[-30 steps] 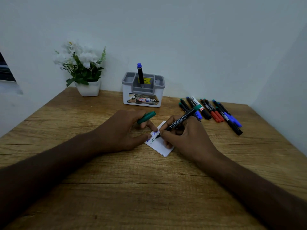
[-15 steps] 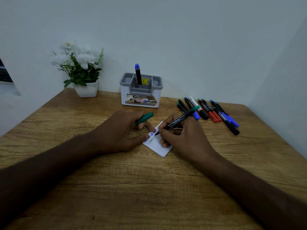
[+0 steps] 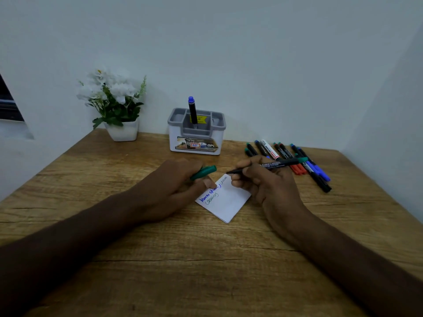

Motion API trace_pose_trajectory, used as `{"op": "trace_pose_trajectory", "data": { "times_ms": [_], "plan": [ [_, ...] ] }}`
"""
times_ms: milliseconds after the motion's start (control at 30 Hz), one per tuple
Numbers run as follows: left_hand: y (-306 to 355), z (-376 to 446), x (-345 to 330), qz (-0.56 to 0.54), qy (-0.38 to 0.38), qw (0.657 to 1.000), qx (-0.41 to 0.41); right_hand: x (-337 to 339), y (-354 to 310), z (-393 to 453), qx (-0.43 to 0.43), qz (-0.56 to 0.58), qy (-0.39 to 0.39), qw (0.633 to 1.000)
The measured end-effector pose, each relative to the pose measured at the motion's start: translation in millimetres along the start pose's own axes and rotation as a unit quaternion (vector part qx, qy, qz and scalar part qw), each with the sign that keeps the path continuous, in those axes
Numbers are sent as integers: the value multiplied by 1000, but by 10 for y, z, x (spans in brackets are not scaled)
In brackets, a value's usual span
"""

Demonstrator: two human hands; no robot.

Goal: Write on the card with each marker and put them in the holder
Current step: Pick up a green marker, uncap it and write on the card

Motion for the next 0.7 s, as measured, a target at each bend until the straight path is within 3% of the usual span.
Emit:
{"op": "trace_pose_trajectory", "data": {
  "times_ms": [100, 333, 700],
  "plan": [
    [11, -2, 6, -12, -1, 1000, 3, -34, -38, -5, -7, 57, -6, 998],
    [30, -7, -4, 17, 6, 1000, -8, -40, -101, -15, 57, 17, -14, 998],
    [24, -49, -68, 87, -19, 996, -19, -155, 38, -74, 67, -185, -73, 978]
  ]
}}
Point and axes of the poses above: each hand's wrist, its own z-axis towards the middle knuckle, its own x-axis out of the back of the hand, y = z × x, the point moved 10 cm from there along z, towards the middle knuckle, and after that the axes turned 14 degrees about y, right-handed, at the moved point
